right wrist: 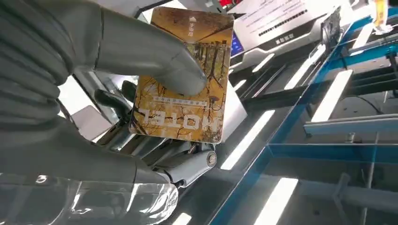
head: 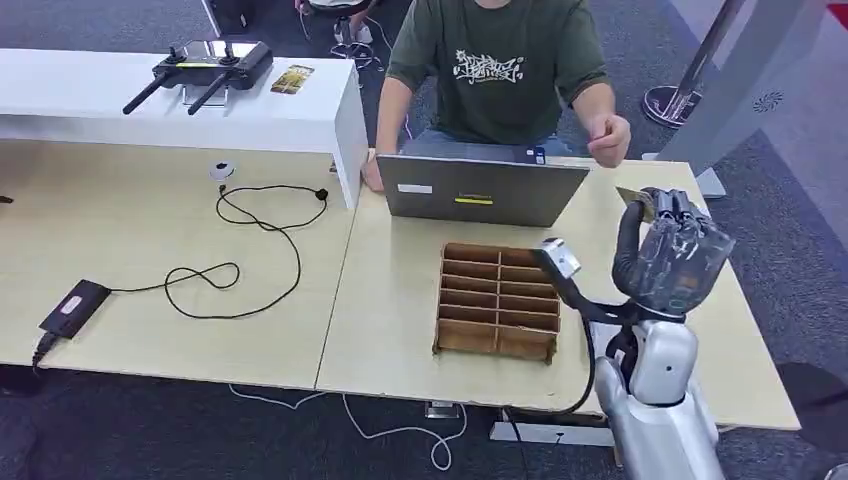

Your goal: Pass the card to the sensor for recognition and then transmit it.

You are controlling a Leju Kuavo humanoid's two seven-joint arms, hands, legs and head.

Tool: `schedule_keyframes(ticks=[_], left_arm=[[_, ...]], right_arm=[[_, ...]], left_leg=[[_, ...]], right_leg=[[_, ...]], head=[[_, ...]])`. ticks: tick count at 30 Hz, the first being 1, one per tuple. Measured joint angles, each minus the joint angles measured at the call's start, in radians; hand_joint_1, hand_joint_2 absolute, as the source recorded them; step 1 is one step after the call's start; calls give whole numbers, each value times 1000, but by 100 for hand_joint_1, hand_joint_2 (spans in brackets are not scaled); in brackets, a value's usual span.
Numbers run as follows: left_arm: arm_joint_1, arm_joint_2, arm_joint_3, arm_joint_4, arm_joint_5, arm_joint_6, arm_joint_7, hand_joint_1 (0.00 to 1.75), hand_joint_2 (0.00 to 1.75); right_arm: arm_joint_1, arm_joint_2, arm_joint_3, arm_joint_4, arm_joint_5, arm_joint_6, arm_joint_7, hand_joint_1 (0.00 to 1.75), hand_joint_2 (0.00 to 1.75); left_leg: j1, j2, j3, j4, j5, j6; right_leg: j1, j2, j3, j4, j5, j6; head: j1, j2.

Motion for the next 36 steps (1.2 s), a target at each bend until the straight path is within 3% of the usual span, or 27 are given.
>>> schedule_keyframes(ticks=[15,25,32,36], left_arm=[[-1,1,-19,0,-15,0,13,0,0],[-7,1,-37,0,-37,0,28,0,0],[-15,2,-45,0,-36,0,39,0,0],[-16,2,-45,0,-34,0,40,0,0]], right_arm=[[-97,42,48,138,0,0,-83,175,175],[-158,71,66,214,0,0,-72,175,175],[-191,95,63,242,0,0,-135,175,175],[-226,106,63,275,0,0,-134,175,175]], left_leg=[[0,0,0,0,0,0],[0,0,0,0,0,0],[0,0,0,0,0,0],[0,0,0,0,0,0]], right_leg=[[0,0,0,0,0,0],[0,0,0,0,0,0],[0,0,0,0,0,0],[0,0,0,0,0,0]], head=[[0,0],[0,0],[0,0],[0,0]])
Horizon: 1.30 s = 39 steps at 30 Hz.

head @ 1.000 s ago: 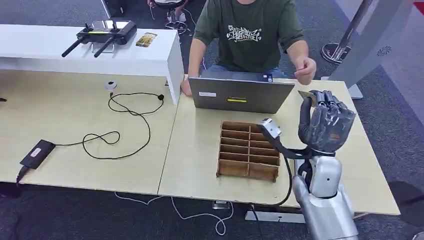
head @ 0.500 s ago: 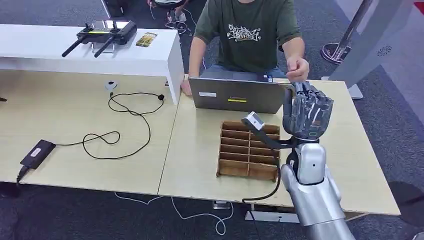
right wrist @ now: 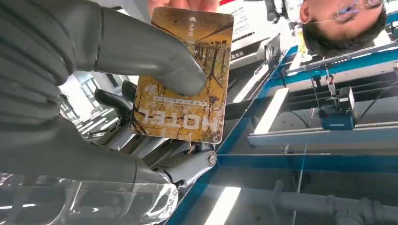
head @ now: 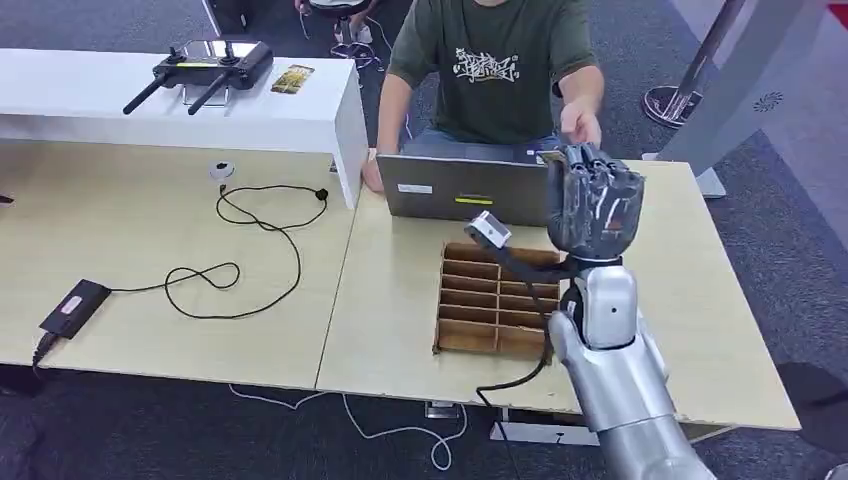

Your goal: Pass the card to the sensor for recognition and then transmit it.

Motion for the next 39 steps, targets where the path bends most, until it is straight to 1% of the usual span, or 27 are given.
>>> schedule_keyframes(ticks=[3,8,10,17,24,39], left_arm=[[0,0,0,0,1,0,2,0,0],[-1,0,-1,0,1,0,5,0,0],[-1,0,-2,0,1,0,6,0,0],[-1,0,-7,0,-2,0,8,0,0],[-1,0,-10,0,-4,0,14,0,0],[-4,-2,-27,0,-11,0,18,0,0]], right_arm=[[-39,5,13,41,0,0,29,175,175],[-116,12,68,143,0,0,99,175,175],[-143,13,85,183,0,0,110,175,175],[-221,20,130,311,0,0,134,175,175],[-269,21,173,410,0,0,162,175,175],[-353,27,206,564,0,0,195,175,175]], left_leg=[[0,0,0,0,0,0],[0,0,0,0,1,0],[0,0,0,0,1,0],[0,0,0,0,1,0],[0,0,0,0,1,0],[0,0,0,0,1,0]], right_leg=[[0,0,0,0,0,0],[0,0,0,0,0,0],[0,0,0,0,0,0],[0,0,0,0,0,0],[0,0,0,0,0,0],[0,0,0,0,0,0]], head=[[0,0],[0,0],[0,0],[0,0],[0,0],[0,0]])
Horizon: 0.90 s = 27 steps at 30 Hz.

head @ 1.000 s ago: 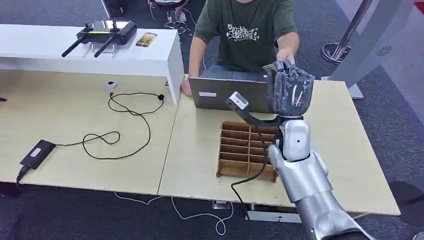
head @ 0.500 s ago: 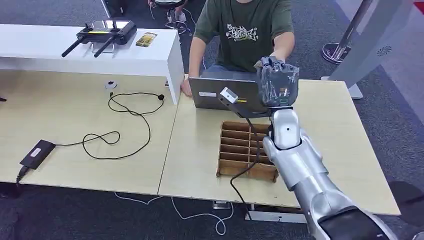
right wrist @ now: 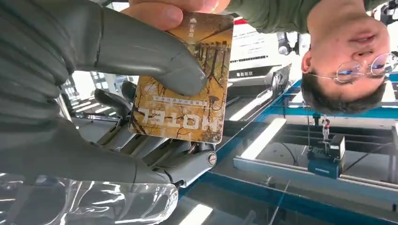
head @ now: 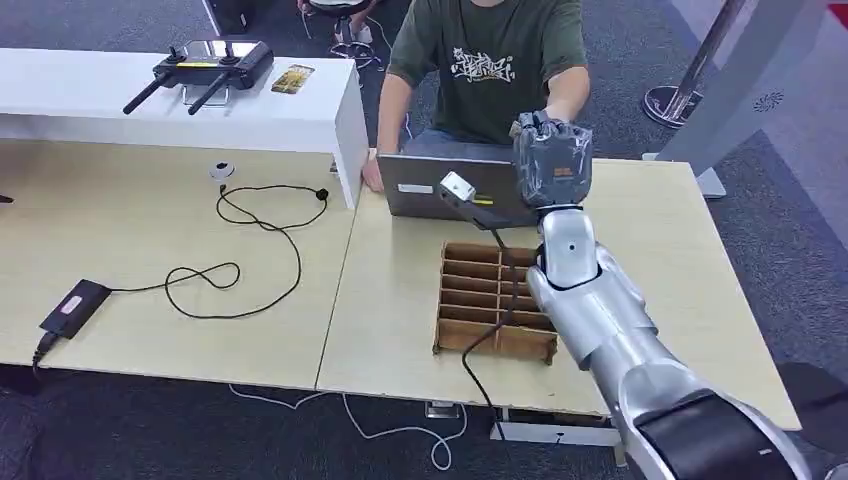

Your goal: Pass the card to the sensor for recognition and then transmit it.

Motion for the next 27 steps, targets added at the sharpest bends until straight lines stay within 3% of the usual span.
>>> schedule_keyframes(ticks=[22,24,25,26,27], left_arm=[[-2,-5,-32,0,-11,0,0,0,0],[-2,-5,-32,0,-11,0,0,0,0],[-2,-5,-32,0,-11,0,0,0,0],[-2,-5,-33,0,-11,0,0,0,0],[-2,-5,-34,0,-11,0,1,0,0]], right_arm=[[-54,9,2,92,0,-1,3,173,175],[-57,10,2,94,0,-1,4,140,175],[-58,11,2,96,0,-1,4,96,175],[-59,11,3,97,0,-1,4,17,175],[-59,11,3,98,0,-1,6,7,175]], left_leg=[[0,0,0,0,0,0],[0,0,0,0,0,0],[0,0,0,0,0,0],[0,0,0,0,0,0],[0,0,0,0,0,0]], right_leg=[[0,0,0,0,0,0],[0,0,0,0,0,0],[0,0,0,0,0,0],[0,0,0,0,0,0],[0,0,0,0,0,0]], head=[[0,0],[0,0],[0,0],[0,0],[0,0]])
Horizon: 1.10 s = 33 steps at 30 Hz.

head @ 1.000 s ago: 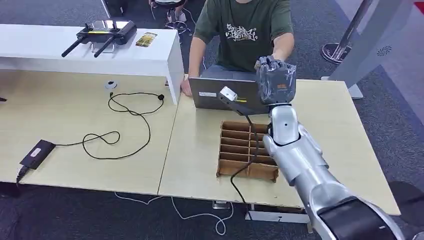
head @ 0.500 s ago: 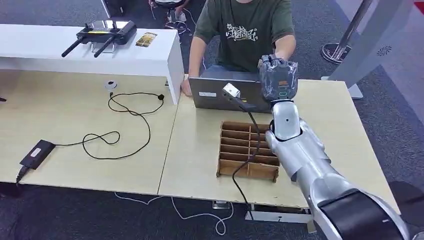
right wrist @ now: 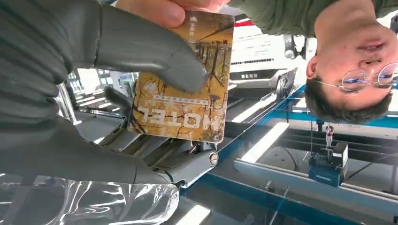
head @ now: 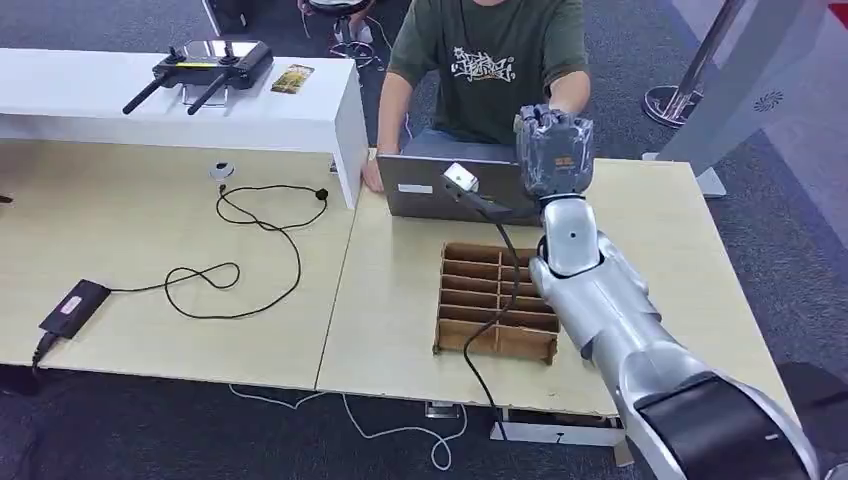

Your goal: Pass the card to the sensor for recognition and then transmit it.

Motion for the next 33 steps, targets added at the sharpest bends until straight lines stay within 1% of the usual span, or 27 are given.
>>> schedule_keyframes(ticks=[1,8,23,27,29,33], left_arm=[[0,0,-1,0,-1,0,1,0,0],[-4,0,-14,0,-3,0,8,0,0],[-10,0,-18,0,-4,0,13,0,0],[-11,1,-18,0,2,0,13,0,0],[-11,2,-18,0,6,0,12,0,0],[-11,5,-18,0,21,0,7,0,0]], right_arm=[[0,0,0,0,0,0,2,0,175],[-5,6,0,9,0,0,4,0,175],[-8,10,0,18,-1,0,3,0,175],[30,10,-36,-71,-10,0,-50,0,175],[60,10,-76,-137,-19,0,-87,0,175],[133,11,-164,-281,-45,0,-190,0,175]], left_leg=[[0,0,0,0,0,0],[0,0,0,0,0,0],[0,0,0,0,0,0],[0,0,0,0,0,0],[0,0,0,0,0,0],[0,0,0,0,0,0]], right_leg=[[0,0,0,0,0,0],[0,0,0,0,0,0],[0,0,0,0,0,0],[0,0,0,0,0,0],[0,0,0,0,0,0],[0,0,0,0,0,0]], head=[[0,0],[0,0],[0,0],[0,0],[0,0],[0,0]])
